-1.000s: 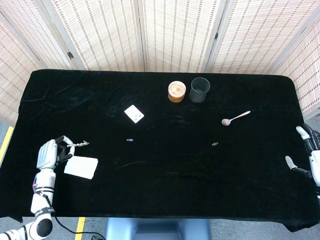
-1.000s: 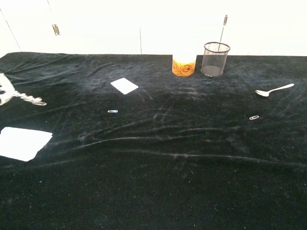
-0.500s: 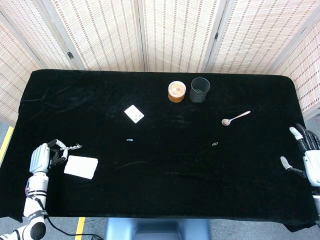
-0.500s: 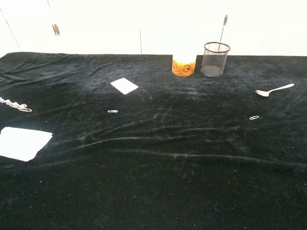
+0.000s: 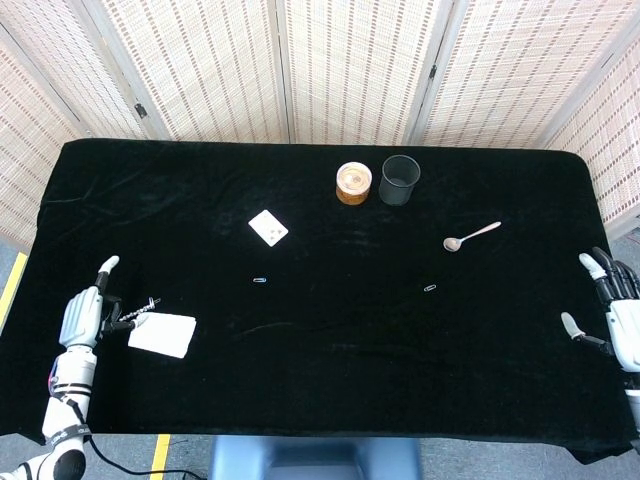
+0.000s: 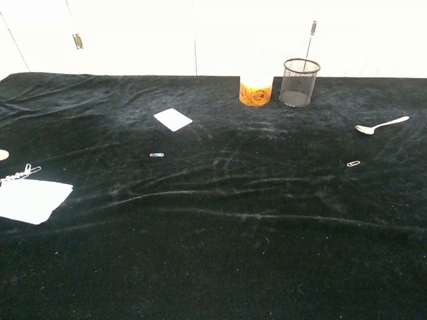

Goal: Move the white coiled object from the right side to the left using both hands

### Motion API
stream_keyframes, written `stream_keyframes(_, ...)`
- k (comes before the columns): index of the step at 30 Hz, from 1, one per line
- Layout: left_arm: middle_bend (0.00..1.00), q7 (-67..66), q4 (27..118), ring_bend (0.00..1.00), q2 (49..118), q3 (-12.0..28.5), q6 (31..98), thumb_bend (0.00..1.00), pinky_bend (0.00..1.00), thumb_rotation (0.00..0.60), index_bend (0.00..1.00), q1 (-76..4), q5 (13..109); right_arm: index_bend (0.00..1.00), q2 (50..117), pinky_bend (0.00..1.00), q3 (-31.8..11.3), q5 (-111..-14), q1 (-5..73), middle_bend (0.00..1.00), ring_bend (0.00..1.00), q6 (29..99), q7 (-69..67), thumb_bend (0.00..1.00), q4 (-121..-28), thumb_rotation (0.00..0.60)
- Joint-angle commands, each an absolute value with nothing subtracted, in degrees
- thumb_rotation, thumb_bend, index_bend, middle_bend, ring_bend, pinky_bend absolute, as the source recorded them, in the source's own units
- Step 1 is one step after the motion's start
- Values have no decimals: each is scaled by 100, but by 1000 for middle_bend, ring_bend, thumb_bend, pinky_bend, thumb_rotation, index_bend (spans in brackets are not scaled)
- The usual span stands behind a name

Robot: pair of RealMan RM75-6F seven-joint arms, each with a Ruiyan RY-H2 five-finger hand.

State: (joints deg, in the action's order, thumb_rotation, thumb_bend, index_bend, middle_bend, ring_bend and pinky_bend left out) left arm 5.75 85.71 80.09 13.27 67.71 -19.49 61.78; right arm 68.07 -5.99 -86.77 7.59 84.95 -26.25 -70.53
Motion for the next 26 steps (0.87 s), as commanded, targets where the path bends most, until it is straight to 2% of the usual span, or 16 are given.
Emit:
stream_keyframes(1, 638, 592, 8846, 689, 7683, 1195, 6739, 134, 717, 600, 12, -1884, 6434, 58, 6807, 48, -595, -8677, 768, 0, 0, 8477, -2625, 363, -7051, 600)
stream_keyframes(2, 475, 552, 8957, 518, 7505, 1103, 6684, 134, 498, 600, 9, -1865, 6555, 58, 6806, 48, -594, -8674, 772, 0, 0, 8468, -2631, 363, -7049, 600)
stream_keyframes(3, 325, 489, 9080, 363, 7305, 995, 6658, 134, 321, 600, 5, -1838, 6717, 58, 6805, 48, -596, -8668, 776, 0, 0, 8460, -2633, 363, -7045, 600)
stream_keyframes(5, 99, 301, 9368, 126, 6888, 746, 6892, 134, 82, 600, 0, -1685, 7203, 58, 6804, 48, -602, -8655, 782, 0, 0, 8449, -2618, 363, -7037, 600)
stream_keyframes(6, 42, 231, 9474, 63, 6768, 643, 7127, 133, 27, 600, 0, -1575, 7459, 58, 6805, 48, -600, -8653, 781, 0, 0, 8450, -2608, 363, -7038, 600)
stream_keyframes(8, 1, 106, 9617, 5, 6578, 364, 7786, 133, 0, 600, 0, -1254, 8130, 58, 6812, 48, -584, -8673, 781, 0, 0, 8456, -2550, 363, -7040, 600)
stream_keyframes(11, 0, 37, 9391, 0, 6597, 18, 8819, 133, 0, 600, 0, -740, 8967, 58, 6808, 48, -558, -8704, 786, 0, 0, 8450, -2523, 364, -7055, 600)
stream_keyframes(13, 0, -46, 9069, 0, 6815, -90, 9420, 132, 0, 600, 0, -384, 9168, 58, 6805, 48, -558, -8714, 774, 0, 0, 8490, -2490, 363, -7080, 600)
stream_keyframes(16, 0, -235, 8623, 0, 7217, -71, 9960, 132, 0, 600, 0, -30, 9141, 58, 6825, 48, -549, -8745, 749, 0, 0, 8571, -2380, 363, -7102, 600)
stream_keyframes(19, 0, -476, 8539, 1, 7306, -60, 9974, 132, 0, 600, 0, 25, 9117, 58, 6829, 48, -517, -8787, 750, 0, 0, 8577, -2321, 363, -7114, 600)
stream_keyframes(26, 0, -377, 8659, 11, 7151, -96, 9453, 130, 0, 600, 0, -92, 8991, 58, 6836, 48, -517, -8815, 702, 0, 0, 8712, -2216, 363, -7162, 600)
